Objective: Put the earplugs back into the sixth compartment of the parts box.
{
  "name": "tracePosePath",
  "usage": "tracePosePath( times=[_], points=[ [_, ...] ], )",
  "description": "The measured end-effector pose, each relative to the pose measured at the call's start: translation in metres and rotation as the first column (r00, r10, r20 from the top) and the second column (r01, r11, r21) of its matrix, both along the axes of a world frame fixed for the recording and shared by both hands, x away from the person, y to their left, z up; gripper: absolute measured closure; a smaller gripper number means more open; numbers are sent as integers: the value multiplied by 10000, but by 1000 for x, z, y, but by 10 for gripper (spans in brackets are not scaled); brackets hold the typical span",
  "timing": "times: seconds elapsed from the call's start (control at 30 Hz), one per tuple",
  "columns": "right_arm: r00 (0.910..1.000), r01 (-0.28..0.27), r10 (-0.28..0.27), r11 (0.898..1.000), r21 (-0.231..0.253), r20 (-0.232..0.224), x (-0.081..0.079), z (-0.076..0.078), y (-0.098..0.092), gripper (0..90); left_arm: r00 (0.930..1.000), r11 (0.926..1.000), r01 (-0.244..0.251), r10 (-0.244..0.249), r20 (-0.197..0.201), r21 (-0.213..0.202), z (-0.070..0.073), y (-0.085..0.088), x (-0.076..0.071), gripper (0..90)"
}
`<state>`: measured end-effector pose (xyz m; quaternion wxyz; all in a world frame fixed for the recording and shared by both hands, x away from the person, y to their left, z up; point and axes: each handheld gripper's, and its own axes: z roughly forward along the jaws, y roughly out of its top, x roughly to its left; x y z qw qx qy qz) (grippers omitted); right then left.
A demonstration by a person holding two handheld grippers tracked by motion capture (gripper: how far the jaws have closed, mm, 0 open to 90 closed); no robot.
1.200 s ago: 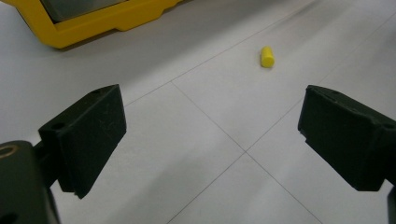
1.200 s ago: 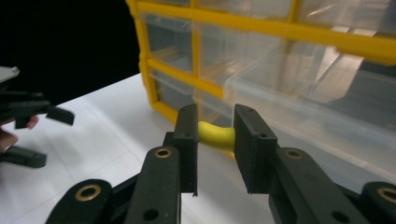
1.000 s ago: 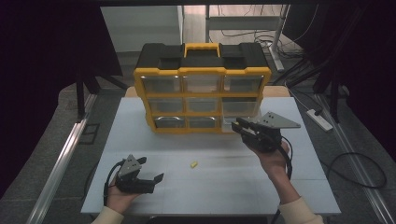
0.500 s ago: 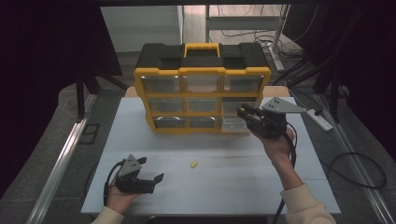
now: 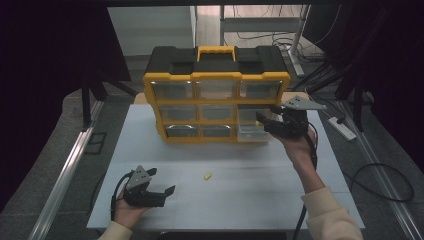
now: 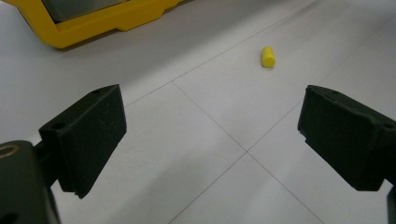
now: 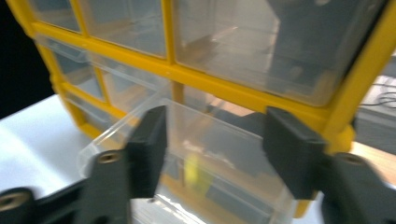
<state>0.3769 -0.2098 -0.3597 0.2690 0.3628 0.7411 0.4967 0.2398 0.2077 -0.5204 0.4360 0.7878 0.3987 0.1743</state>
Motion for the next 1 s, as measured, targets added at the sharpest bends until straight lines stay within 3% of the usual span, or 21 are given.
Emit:
tracePosePath(
  times=[0.1, 0.27, 0.47, 0.73, 0.9, 1.0],
  points=[
    [9998, -139, 138, 9999, 92, 151, -7, 2, 2, 311, 10000, 10000, 3, -3, -14, 7, 0, 0, 0, 78],
    [9964, -751, 739, 9968, 278, 418, -27, 6, 2, 300, 10000, 10000, 2, -2, -3, -5, 0, 0, 0, 78],
    [9887, -1486, 1475, 9876, 498, 263, -53, 2, 0, 308, 10000, 10000, 8, -8, 16, -32, 0, 0, 0, 78],
    [9735, -2283, 2286, 9727, 423, -28, -81, -17, 5, 300, 10000, 10000, -16, 16, 54, -35, 1, 0, -1, 78],
    [9665, -2544, 2551, 9667, 279, -292, -87, -31, 11, 298, 10000, 10000, -7, 7, 29, -24, 0, 0, -1, 78],
    [9649, -2595, 2591, 9657, -44, -430, -87, -37, 15, 296, 10000, 10000, -10, 10, 23, -36, 0, 0, -1, 78]
  ],
)
